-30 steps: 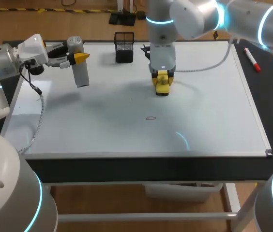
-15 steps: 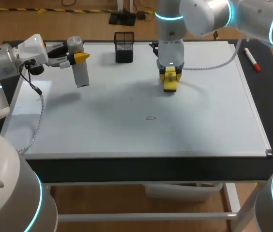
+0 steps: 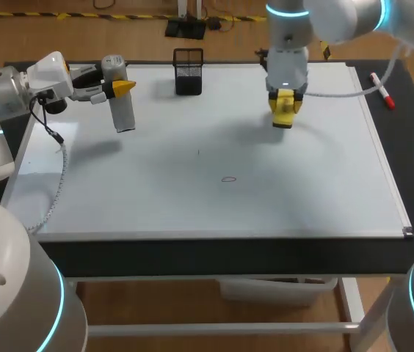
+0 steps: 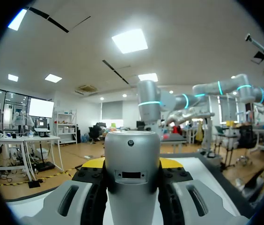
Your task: Pick up the inspection probe, press it on each red-marked spot on the whiteboard one by one, put down the probe, pick up the eraser, and wipe off all the red marks.
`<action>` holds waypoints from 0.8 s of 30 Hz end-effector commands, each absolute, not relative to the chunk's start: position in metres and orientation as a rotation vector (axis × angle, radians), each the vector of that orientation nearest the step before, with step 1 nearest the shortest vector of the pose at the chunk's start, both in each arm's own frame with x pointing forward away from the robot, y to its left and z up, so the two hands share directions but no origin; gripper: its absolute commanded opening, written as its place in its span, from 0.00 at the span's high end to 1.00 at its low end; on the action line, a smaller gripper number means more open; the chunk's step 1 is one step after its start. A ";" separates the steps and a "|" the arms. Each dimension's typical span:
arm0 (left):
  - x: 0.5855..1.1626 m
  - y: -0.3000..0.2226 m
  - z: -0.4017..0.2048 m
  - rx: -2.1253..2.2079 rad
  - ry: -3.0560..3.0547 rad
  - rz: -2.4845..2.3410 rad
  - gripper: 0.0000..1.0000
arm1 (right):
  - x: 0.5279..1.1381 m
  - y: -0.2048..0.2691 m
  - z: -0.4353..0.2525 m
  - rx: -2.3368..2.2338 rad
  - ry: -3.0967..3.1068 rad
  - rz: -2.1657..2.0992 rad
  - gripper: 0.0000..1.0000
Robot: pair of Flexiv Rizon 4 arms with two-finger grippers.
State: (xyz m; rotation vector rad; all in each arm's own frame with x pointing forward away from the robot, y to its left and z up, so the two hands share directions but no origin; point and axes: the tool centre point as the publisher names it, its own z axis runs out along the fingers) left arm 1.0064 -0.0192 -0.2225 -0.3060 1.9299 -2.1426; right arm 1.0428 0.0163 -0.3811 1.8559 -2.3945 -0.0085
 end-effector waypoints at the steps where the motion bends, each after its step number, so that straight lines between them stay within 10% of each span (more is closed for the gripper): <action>1: 1.006 -0.020 -0.222 -0.305 1.927 -2.143 1.00 | 1.035 -0.007 -0.371 1.843 -2.435 -0.006 1.00; 24: 1.006 -0.020 -0.222 -0.305 1.927 -2.143 1.00 | 1.035 -0.043 -0.376 1.705 -2.529 -0.059 1.00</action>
